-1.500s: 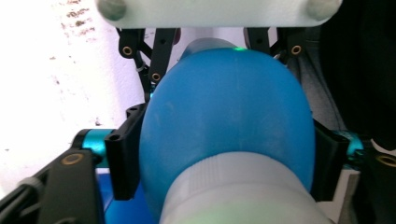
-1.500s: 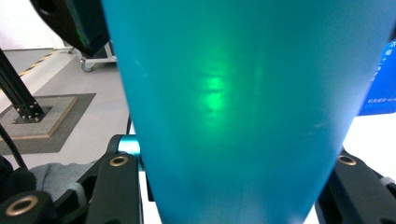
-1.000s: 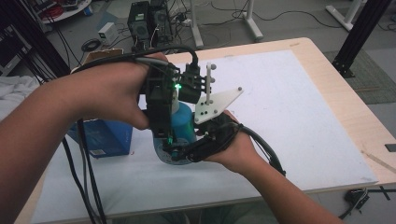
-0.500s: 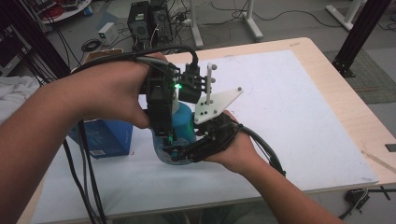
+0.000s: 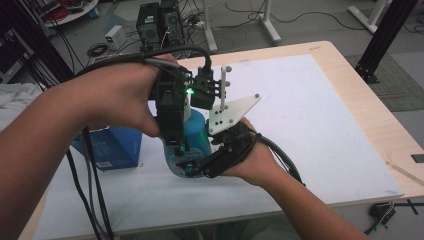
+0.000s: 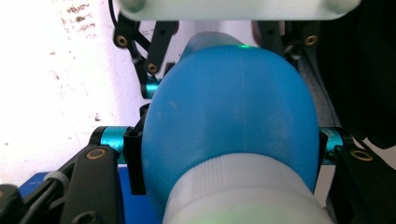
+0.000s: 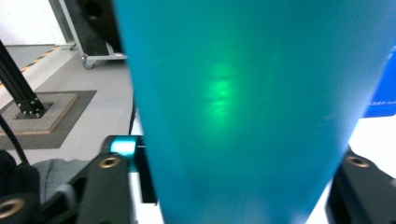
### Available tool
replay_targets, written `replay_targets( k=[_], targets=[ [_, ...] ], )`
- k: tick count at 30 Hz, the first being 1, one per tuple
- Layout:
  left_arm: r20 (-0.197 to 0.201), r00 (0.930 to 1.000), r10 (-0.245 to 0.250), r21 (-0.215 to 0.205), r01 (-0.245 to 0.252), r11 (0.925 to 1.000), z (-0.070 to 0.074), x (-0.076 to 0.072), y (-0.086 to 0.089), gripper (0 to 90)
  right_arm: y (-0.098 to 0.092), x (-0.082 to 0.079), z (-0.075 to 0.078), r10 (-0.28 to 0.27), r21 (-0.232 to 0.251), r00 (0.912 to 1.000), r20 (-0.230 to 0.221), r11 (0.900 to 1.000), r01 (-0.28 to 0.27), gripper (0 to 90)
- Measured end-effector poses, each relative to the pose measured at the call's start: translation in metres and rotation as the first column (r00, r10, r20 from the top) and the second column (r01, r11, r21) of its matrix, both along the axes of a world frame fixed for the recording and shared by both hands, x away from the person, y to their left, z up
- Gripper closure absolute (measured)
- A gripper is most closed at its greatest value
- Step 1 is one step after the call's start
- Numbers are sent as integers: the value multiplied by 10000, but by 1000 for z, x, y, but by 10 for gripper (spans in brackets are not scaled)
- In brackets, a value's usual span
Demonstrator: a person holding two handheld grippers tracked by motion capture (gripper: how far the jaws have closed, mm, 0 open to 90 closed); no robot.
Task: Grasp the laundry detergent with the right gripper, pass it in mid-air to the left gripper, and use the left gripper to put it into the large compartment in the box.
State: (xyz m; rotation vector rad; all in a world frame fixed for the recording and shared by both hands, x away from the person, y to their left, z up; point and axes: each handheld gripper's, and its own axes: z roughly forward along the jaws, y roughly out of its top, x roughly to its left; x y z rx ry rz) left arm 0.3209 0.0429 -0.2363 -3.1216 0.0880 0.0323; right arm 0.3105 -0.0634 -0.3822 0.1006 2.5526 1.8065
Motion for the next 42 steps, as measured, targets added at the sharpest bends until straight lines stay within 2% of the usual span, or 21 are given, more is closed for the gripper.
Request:
replay_targets(
  k=[4,5,9,12,13,20,25,26,30,32,33,35,37,39,42],
  targets=[
    [80,9999,94,36,-94,9999,2,1,2,387,-3,-2,2,-29,-17,10000,-40,10000,28,289],
    [71,9998,177,6,-177,9998,3,2,4,387,-5,-1,3,-101,19,9999,0,9999,101,229],
    [70,9996,283,9,-283,9996,6,2,7,387,-12,2,6,-384,-45,9992,61,9993,384,215],
    [59,9993,366,-7,-366,9993,9,3,9,387,-16,3,8,-555,-69,9985,-2,9984,555,177],
    [36,9992,386,7,-386,9993,10,3,10,387,-18,4,9,-649,-82,9979,-43,9979,649,138],
    [2,9967,811,30,-811,9967,20,5,19,387,-37,9,16,-1003,-342,9950,28,9944,1003,130],
    [-99,9911,1329,23,-1329,9911,26,10,27,386,-47,13,27,-1078,-758,9941,83,9912,1081,94],
    [-119,9890,1478,-4,-1478,9890,28,11,29,386,-49,13,29,-1111,-886,9938,82,9898,1114,39],
    [-239,9788,2033,-153,-2037,9789,37,16,39,386,-54,18,40,-1099,-1506,9938,159,9823,1110,25],
    [-286,9716,2351,-210,-2357,9716,42,19,44,386,-57,20,46,-1083,-1759,9938,242,9782,1108,13],
    [-308,9655,2584,-239,-2592,9655,44,20,47,386,-58,21,49,-1071,-1917,9939,245,9753,1098,8],
    [-326,9518,3049,-270,-3058,9517,51,24,53,386,-60,24,54,-1024,-2280,9942,336,9677,1074,6],
    [-301,9348,3539,-335,-3548,9343,59,28,60,386,-61,26,61,-928,-2638,9947,438,9593,1011,5],
    [-250,9128,4077,-405,-4084,9119,68,32,68,386,-62,28,68,-827,-3045,9951,546,9477,955,5],
    [-223,8631,5045,-545,-5049,8615,83,39,81,386,-65,31,78,-742,-3572,9944,756,9290,965,5]
  ],
)
